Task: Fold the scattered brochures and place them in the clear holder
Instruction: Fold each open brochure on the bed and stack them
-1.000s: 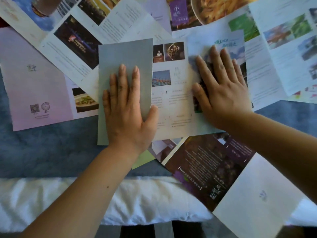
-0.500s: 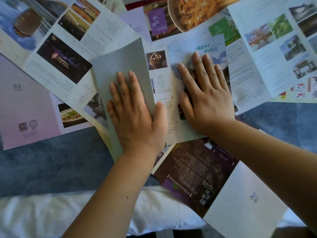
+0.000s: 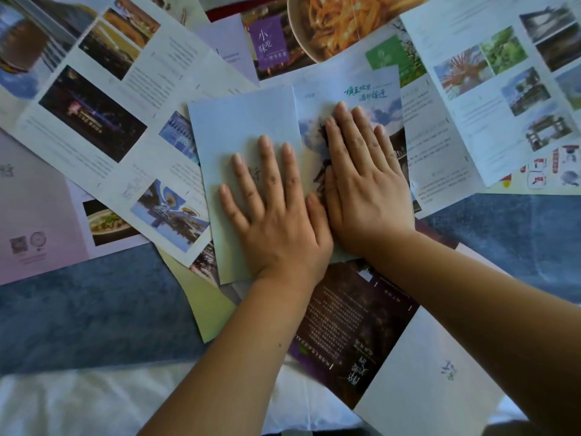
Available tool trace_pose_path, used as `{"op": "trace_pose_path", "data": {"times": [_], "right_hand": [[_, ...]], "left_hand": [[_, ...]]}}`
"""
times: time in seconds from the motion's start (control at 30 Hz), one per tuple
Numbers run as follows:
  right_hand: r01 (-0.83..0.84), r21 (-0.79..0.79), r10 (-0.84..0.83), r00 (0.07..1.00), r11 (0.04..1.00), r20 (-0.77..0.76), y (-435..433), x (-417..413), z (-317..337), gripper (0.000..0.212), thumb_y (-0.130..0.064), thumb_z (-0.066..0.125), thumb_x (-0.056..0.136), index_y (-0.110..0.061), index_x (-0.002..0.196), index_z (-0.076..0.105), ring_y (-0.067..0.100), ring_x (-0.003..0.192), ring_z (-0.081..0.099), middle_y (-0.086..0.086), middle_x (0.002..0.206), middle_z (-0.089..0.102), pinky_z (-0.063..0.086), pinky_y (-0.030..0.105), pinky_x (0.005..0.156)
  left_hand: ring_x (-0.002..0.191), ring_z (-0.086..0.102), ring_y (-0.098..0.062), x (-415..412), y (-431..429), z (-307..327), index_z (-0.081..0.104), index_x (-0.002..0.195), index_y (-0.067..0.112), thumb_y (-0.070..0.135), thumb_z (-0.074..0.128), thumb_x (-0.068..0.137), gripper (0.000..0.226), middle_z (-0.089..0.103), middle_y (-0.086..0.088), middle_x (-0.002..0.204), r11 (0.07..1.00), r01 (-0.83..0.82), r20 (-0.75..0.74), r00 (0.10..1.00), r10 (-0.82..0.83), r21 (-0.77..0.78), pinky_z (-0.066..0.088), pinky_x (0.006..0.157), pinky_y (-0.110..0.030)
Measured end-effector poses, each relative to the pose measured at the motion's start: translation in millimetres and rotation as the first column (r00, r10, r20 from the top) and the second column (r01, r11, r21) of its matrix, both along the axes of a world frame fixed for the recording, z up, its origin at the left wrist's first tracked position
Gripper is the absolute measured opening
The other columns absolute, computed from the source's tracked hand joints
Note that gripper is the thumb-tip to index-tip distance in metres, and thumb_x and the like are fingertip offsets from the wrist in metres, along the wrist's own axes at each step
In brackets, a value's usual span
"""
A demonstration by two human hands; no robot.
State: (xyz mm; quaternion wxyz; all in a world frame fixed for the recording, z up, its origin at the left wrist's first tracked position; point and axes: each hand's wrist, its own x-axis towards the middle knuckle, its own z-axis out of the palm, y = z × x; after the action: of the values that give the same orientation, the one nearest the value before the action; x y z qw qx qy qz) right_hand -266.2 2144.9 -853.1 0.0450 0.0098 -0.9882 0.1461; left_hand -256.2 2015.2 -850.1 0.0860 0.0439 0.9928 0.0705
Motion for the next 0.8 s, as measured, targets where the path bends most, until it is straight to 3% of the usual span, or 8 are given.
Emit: {"op": "trace_pose_path", "data": {"times": [0.23, 0.43, 0.63, 0.7, 0.8], "right_hand": [[-0.005, 0.059, -0.004, 0.988, 0.998, 0.154, -5, -3, 15, 0.066, -0.037, 0.016, 0.107, -0.005, 0.164, 0.014, 0.024, 0.16, 0.003, 0.012, 0.173, 0.008, -0.001, 0.04, 0.13], [-0.042, 0.047, 0.031, 0.975, 0.998, 0.218, -50, -3, 17, 0.065, -0.04, 0.017, 0.109, -0.01, 0.165, 0.002, 0.022, 0.16, -0.008, 0.007, 0.173, -0.003, -0.009, 0.038, 0.129], [-0.14, -0.089, 0.155, 0.967, 0.986, 0.203, -110, -25, 17, 0.065, -0.037, 0.028, 0.109, -0.008, 0.165, 0.012, 0.026, 0.16, -0.005, 0.011, 0.173, -0.001, -0.005, 0.042, 0.129], [-0.1, -0.141, 0.126, 0.975, 0.985, 0.185, -120, -32, 18, 0.065, -0.037, 0.034, 0.107, -0.007, 0.164, 0.02, 0.033, 0.159, -0.005, 0.016, 0.172, -0.002, -0.005, 0.047, 0.128], [-0.022, 0.036, 0.015, 0.983, 0.999, 0.185, -125, -33, 15, 0.067, -0.046, 0.024, 0.108, -0.013, 0.165, 0.017, 0.034, 0.159, -0.003, 0.018, 0.172, -0.001, -0.011, 0.05, 0.125]], "left_hand": [[0.158, 0.005, -0.03, -6, -22, 2, 0.006, 0.164, 0.027, 0.05, 0.024, 0.105, 0.065, -0.003, -0.005, 0.172, 0.999, 0.052, -0.042, 0.998, -0.051, 0.01, 0.01, 0.124, -0.054], [0.158, 0.0, -0.029, -16, -82, 4, 0.003, 0.164, 0.028, 0.054, 0.022, 0.104, 0.068, -0.006, -0.008, 0.171, 0.995, 0.053, -0.041, 0.998, -0.056, -0.082, 0.003, 0.125, -0.055], [0.158, -0.002, -0.031, -16, -147, 2, 0.005, 0.164, 0.028, 0.056, 0.022, 0.104, 0.068, -0.004, -0.009, 0.172, 0.995, -0.048, -0.071, 0.997, 0.041, -0.088, 0.004, 0.126, -0.055], [0.158, 0.0, -0.032, -18, -164, 0, 0.007, 0.164, 0.027, 0.056, 0.024, 0.104, 0.069, -0.004, -0.01, 0.172, 0.996, -0.079, -0.078, 0.994, 0.076, -0.047, 0.004, 0.126, -0.054], [0.158, 0.0, -0.031, -22, -181, -1, 0.008, 0.164, 0.024, 0.055, 0.027, 0.102, 0.072, -0.003, -0.011, 0.171, 0.989, -0.15, -0.086, 0.985, 0.151, 0.01, 0.005, 0.127, -0.052]]}}
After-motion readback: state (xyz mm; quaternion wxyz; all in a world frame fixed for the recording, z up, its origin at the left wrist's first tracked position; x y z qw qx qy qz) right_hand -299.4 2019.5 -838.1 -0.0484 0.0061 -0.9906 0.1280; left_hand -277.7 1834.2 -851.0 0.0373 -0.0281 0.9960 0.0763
